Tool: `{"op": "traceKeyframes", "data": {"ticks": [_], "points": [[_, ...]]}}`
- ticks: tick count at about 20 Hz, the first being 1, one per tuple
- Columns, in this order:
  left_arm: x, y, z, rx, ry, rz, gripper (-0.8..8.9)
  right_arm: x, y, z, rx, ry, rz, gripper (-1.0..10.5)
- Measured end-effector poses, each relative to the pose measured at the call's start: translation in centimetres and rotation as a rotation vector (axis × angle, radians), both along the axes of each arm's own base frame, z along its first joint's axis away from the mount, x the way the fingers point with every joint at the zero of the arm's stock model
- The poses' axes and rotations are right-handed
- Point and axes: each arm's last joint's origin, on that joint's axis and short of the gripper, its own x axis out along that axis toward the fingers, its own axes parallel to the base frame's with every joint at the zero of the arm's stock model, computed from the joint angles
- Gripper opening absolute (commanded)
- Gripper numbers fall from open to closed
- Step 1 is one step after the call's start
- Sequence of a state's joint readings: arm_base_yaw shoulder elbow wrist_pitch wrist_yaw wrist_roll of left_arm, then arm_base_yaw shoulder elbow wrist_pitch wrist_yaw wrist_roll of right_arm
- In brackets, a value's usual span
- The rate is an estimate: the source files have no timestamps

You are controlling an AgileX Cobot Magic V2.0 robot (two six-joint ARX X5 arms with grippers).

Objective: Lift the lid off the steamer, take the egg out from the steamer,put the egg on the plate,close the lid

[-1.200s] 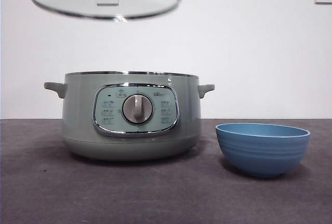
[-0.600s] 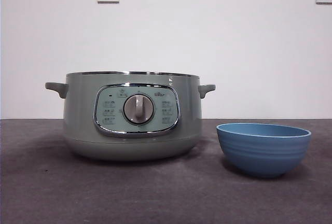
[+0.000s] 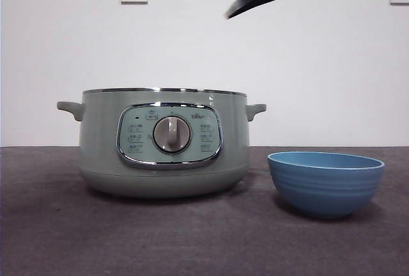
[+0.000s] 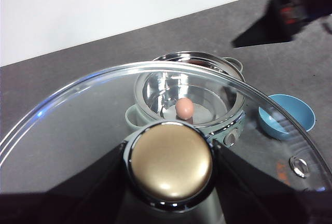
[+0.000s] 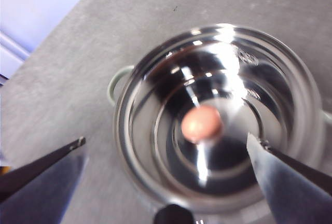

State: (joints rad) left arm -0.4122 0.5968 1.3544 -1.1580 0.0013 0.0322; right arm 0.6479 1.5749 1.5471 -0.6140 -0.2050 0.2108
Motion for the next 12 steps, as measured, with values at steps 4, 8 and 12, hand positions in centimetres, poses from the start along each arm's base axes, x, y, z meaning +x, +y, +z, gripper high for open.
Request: {"op": "traceKeyframes", "data": {"ticks": [4,8,12], "points": [[-0.4,0.2,0.0,-0.005,-0.011,-0.001,-0.08,2.8,3.9,-2.5,-0.048,0.039,0.016,5.3],[-0.5,0.2,-0.1,0.000,0.001,0.000,-0.09,5.3,6.0,-6.4,-0.106,0.086,0.001,5.4],[-0.5,0.2,-0.1,0.000,0.002,-0.001,-0.09,6.5,6.9,-8.9,-0.135,0.094,-0.018,5.4]]}}
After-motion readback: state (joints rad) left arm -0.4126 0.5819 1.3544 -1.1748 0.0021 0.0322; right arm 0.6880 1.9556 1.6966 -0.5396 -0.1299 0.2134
